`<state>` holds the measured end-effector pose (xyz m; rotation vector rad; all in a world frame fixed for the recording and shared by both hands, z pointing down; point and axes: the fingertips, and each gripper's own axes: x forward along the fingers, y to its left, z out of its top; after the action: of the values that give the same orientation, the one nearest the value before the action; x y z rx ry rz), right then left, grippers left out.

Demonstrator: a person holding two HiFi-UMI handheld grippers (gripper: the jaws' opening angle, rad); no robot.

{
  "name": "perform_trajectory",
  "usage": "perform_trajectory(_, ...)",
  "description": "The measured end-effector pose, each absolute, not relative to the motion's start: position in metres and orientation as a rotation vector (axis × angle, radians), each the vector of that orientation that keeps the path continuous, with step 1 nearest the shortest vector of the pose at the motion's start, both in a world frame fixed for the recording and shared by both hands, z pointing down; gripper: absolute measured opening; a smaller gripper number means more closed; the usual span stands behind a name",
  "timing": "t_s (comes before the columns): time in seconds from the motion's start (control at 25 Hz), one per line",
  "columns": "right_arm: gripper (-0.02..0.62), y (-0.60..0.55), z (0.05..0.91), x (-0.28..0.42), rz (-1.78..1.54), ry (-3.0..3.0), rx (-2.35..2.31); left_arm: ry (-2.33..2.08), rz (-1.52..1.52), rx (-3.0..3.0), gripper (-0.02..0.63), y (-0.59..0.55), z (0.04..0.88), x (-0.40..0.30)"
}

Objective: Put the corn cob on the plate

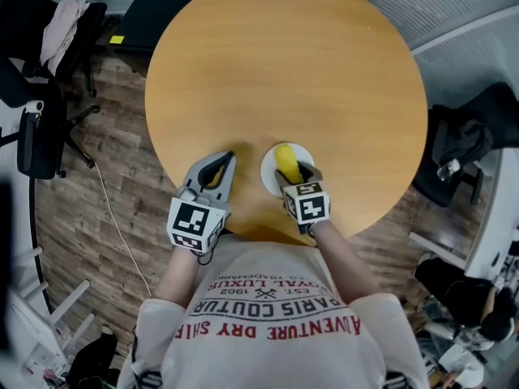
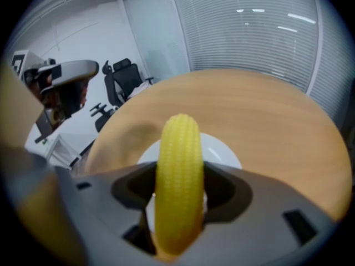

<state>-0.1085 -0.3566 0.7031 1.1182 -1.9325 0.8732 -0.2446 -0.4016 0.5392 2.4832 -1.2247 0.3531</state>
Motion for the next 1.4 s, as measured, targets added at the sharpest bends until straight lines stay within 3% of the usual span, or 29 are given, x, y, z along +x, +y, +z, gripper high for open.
perform_trajectory(0.76,0.269,-0.364,0.703,-0.107,0.828,-1.923,1.162,-1.195,0.359,2.523,0.031,-0.402,0.533,-0.225)
perform_trajectory(1.12,0.265,-0.369,0.646,-0.091,0.804,-2.027,1.308,-1.191,0.327,2.561,0.032,-0.391,0.515,-0.212)
perform_trajectory(1.16,0.241,-0.370,0.637,-0.086,0.789,-2.043,1.343,-1.190,0.326,2.565,0.031,-0.389,0.513,-0.210)
perform_trajectory(1.24,0.084,-0.373,0.620,-0.074,0.738,-2.055,1.419,-1.191,0.322,2.572,0.032,-0.385,0.509,-0.205)
perform_trajectory(1.4,0.040,-0.372,0.595,-0.061,0.651,-2.098,1.479,-1.205,0.305,2.579,0.032,-0.376,0.496,-0.196)
